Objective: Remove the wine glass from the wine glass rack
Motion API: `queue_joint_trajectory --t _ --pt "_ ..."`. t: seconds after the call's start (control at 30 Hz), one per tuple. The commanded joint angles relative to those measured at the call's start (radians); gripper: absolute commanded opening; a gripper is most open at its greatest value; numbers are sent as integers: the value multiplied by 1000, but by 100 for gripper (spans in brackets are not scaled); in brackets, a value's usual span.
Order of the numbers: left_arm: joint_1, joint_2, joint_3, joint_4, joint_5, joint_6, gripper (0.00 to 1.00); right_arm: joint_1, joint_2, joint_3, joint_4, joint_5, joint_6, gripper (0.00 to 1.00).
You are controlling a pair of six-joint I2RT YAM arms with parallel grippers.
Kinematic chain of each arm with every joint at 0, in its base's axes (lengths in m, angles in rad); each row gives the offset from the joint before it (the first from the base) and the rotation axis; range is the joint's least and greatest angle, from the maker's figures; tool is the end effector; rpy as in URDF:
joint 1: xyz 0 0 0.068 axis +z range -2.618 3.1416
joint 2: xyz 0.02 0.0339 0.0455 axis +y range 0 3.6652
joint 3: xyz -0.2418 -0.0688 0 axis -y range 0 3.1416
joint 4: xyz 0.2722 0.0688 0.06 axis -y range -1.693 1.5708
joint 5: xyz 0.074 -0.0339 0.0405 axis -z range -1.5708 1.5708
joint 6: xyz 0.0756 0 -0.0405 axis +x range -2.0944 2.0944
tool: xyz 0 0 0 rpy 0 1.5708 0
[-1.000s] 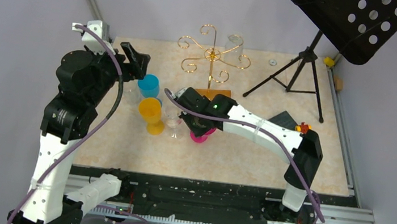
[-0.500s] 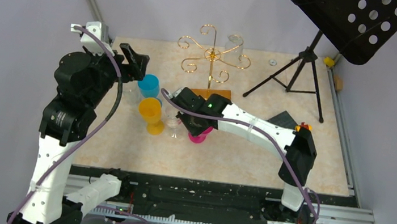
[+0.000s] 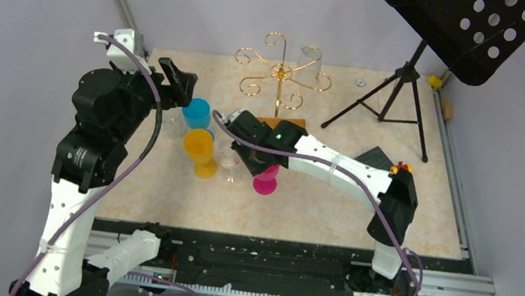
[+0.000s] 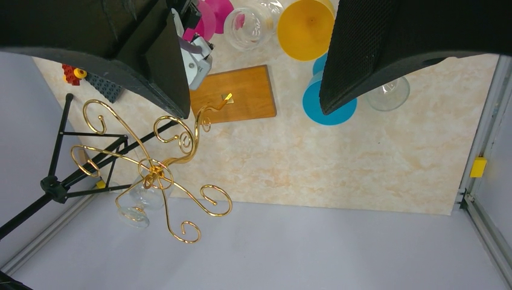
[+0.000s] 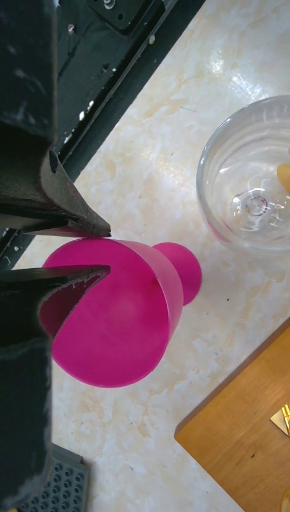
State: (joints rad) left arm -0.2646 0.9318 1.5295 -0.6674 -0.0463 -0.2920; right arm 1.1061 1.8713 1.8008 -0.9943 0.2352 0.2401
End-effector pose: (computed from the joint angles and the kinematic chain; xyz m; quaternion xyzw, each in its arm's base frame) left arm 0.2096 -0.0532 0.5000 -0.0258 0.7308 -0.1710 0.6603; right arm 0.2124 0.3844 0.2561 -0.3768 0.8851 0.0661 0.2652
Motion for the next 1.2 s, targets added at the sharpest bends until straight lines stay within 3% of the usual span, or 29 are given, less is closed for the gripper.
queue_joint_trajectory --t 0.0,0.57,0.63,0.8,1.17 --pt "-2 -3 21 17 -9 10 82 10 -33 60 38 31 11 24" --pt "-1 0 26 18 1 11 82 9 -29 5 53 25 24 22" --pt "-2 -1 27 17 2 10 82 6 -23 2 59 23 20 19" --pt "-2 -4 26 17 0 10 82 -1 -20 -1 75 24 9 0" --pt "-2 -5 26 20 -2 11 82 -5 -18 40 99 131 -27 0"
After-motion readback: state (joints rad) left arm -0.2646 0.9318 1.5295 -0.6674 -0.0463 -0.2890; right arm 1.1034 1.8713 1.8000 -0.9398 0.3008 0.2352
